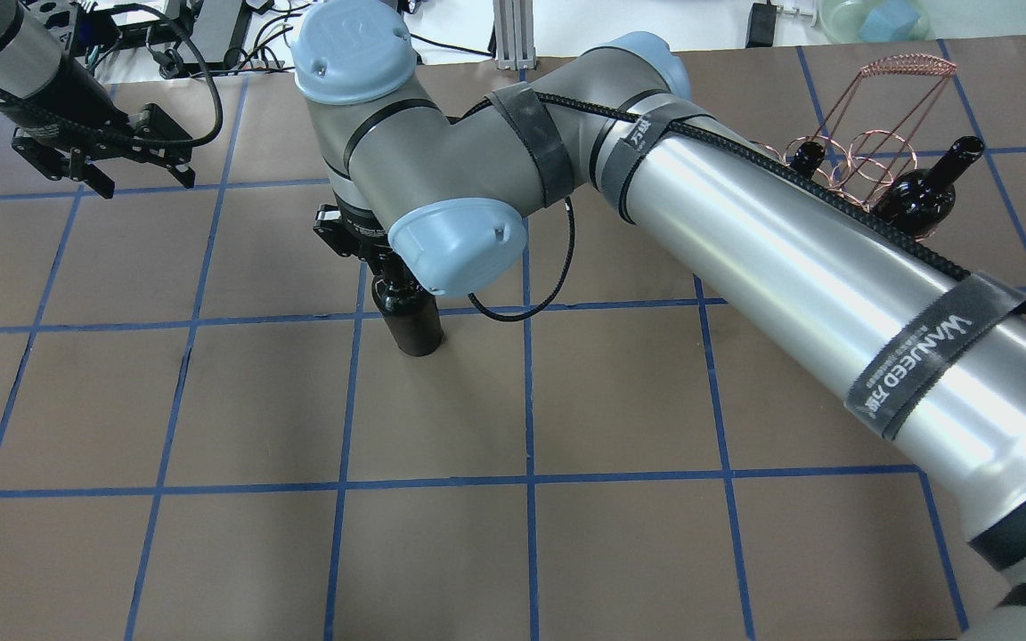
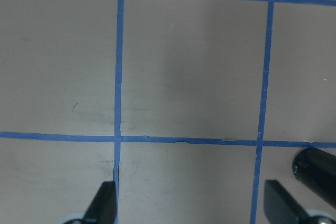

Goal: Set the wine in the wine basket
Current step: 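Lower the right gripper and close it on the bottle neck, then lift the bottle with the right gripper toward the copper basket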

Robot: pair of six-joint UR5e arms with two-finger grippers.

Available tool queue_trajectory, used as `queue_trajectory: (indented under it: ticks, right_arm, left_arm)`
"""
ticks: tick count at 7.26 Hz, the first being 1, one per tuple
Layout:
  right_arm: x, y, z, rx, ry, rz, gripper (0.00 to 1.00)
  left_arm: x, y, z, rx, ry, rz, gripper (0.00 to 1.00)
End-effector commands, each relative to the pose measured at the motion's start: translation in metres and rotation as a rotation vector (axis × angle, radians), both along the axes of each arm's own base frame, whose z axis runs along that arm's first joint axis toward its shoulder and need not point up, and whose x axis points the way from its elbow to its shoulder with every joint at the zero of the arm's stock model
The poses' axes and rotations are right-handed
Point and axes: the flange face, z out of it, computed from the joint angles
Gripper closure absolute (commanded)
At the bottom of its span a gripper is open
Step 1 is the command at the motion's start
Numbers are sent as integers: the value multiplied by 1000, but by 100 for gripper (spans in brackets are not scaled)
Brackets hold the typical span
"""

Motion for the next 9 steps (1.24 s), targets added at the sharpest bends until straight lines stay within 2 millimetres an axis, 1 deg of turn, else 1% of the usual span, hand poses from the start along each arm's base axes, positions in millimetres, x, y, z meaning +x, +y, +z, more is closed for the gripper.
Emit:
queue_trajectory:
  ticks: [1,2,4,5,6,7,8,9]
  right_arm:
    - [-2,1,6,-5,-3,-7,74]
    - [-2,2,8,-3,-2,-5,80]
    - [-9,8,25,-12,-3,-4,86]
    - [-22,13,36,5,37,-1,88]
    - [-38,15,49,13,66,21,93]
    - [-68,12,66,36,93,58,94]
    - [-116,10,97,51,123,51,96]
    - [-166,19,132,69,149,87,97]
  left_arm:
    - [0,0,1,-1,-5,0,0]
    - [1,0,0,-2,-2,0,0]
    - [1,0,0,0,-5,0,0]
    - [1,0,-2,6,2,0,0]
    - [1,0,0,-1,0,1,0]
    - [2,-2,-3,4,0,2,0]
    - [-1,2,5,-5,-9,0,0]
    - [-10,4,8,-6,-11,-12,0]
